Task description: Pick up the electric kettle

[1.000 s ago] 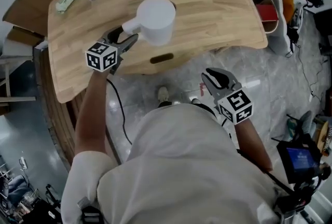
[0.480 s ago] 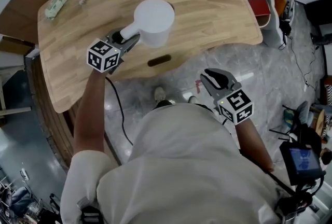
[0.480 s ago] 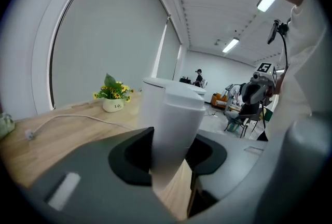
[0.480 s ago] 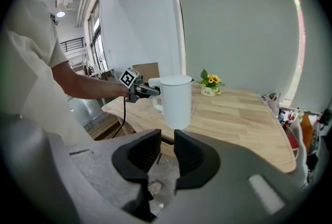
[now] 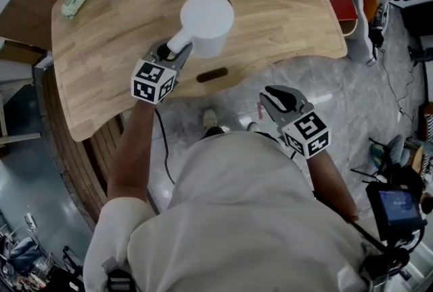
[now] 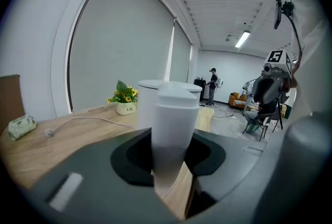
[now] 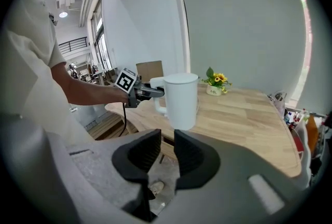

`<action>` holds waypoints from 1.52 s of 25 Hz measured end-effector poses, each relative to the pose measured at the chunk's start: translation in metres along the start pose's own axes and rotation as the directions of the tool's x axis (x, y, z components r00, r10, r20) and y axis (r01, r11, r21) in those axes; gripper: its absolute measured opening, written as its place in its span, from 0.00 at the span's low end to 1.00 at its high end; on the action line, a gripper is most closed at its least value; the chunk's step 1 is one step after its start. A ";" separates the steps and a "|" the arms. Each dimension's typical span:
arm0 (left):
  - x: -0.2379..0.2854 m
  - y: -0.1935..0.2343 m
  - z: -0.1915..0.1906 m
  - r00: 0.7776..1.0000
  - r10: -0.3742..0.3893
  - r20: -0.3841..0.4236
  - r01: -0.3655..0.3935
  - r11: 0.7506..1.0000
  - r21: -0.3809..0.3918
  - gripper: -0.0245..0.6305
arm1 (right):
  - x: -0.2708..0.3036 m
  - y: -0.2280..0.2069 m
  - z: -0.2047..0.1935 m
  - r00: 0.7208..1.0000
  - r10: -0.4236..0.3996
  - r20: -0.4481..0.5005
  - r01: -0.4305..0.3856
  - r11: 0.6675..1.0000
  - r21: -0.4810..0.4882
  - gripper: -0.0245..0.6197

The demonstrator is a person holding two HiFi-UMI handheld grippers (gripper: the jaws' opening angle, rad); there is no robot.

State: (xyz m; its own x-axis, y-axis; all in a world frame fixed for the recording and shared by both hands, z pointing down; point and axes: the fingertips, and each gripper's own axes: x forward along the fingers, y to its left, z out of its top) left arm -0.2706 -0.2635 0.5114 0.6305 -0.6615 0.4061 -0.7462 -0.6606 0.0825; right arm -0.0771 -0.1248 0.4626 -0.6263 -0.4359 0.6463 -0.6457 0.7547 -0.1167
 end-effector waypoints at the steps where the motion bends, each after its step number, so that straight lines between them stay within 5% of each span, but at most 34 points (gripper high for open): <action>1: 0.000 -0.001 0.000 1.000 0.013 0.009 -0.013 1.000 -0.005 0.25 | 0.001 0.001 0.000 1.000 0.002 -0.002 -0.002 1.000 -0.002 0.14; 11: -0.002 -0.001 0.007 0.995 0.074 0.075 -0.072 0.997 -0.020 0.24 | -0.001 -0.002 -0.004 1.000 -0.006 -0.004 0.006 1.000 0.001 0.14; 24: -0.003 0.003 0.007 0.997 0.043 0.059 -0.042 0.999 -0.007 0.24 | -0.004 -0.003 -0.005 1.000 -0.010 0.005 0.010 1.000 0.009 0.14; 38: -0.005 0.011 0.000 0.993 0.118 0.024 -0.119 0.991 0.054 0.25 | -0.001 0.001 -0.003 1.000 0.007 0.008 -0.007 1.000 -0.004 0.14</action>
State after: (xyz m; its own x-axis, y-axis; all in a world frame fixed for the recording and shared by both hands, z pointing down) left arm -0.2818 -0.2674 0.5106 0.5428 -0.7434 0.3907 -0.8036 -0.5949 -0.0156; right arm -0.0754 -0.1219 0.4641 -0.6342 -0.4349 0.6392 -0.6398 0.7594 -0.1182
